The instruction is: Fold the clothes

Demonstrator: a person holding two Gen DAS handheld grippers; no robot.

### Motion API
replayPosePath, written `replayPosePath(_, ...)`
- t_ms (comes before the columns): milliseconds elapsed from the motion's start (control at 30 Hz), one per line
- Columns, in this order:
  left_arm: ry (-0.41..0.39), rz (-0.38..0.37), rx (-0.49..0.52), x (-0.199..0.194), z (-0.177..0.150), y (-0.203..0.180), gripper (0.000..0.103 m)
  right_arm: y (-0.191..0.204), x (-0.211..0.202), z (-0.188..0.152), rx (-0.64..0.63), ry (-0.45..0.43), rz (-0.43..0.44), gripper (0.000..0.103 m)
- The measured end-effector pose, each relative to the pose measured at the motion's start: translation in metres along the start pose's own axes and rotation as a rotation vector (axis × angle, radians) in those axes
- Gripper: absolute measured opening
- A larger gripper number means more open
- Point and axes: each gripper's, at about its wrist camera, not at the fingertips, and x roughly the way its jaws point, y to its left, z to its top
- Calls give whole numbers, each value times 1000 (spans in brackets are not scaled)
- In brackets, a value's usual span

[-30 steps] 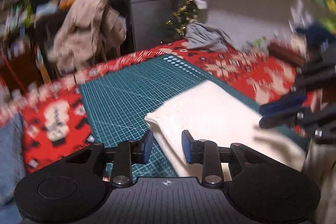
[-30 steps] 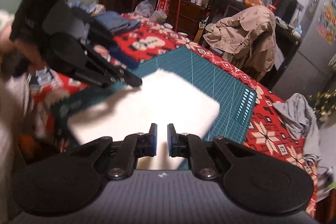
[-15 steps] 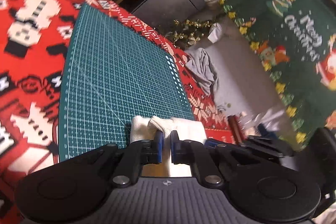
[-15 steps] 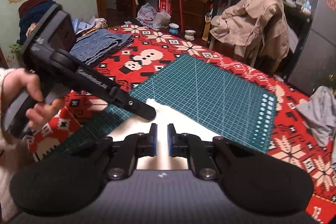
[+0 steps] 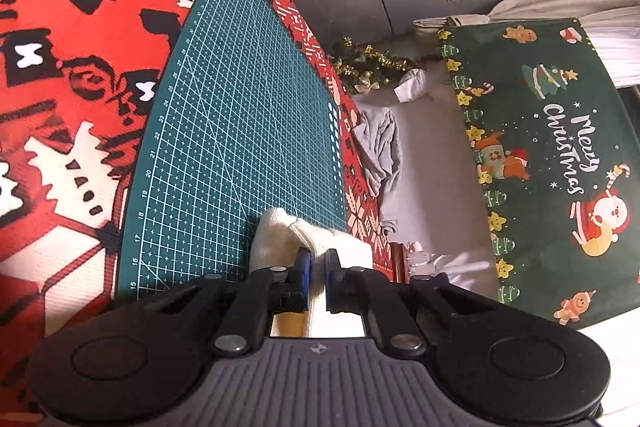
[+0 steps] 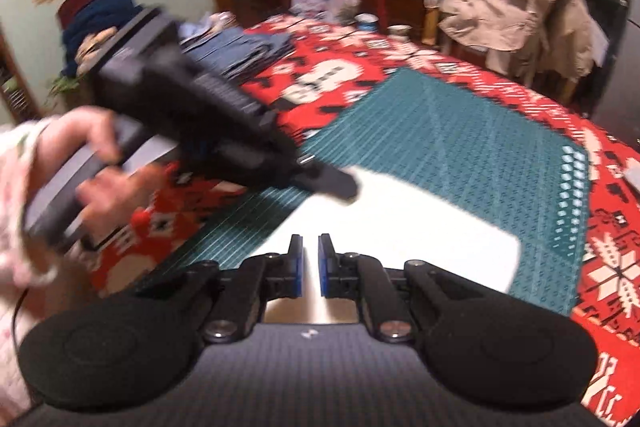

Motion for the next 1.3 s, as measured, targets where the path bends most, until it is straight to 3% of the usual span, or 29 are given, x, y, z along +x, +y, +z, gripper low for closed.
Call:
replayPosePath(133, -1, 1, 0, 1, 0, 1, 7, 13, 2, -1, -57, -3, -13, 8)
replayPosePath(233, 2, 8, 2, 1, 0, -1, 6, 6, 4, 3, -22, -16, -55, 8)
replayPosePath(467, -11, -4, 21, -14, -13, -7, 7, 23, -10, -13, -56, 13, 16, 9)
replayPosePath(767, -88, 123, 119, -37, -49, -11, 0, 7, -12, -10, 14, -17, -27, 9)
replayPosePath(933, -53, 152, 169, -21, -54, -13, 0, 7, -11, -11, 22, -13, -33, 9)
replayPosePath(1300, -22, 135, 118, -22, -69, -8, 0, 9, -7, -11, 35, -5, -38, 10)
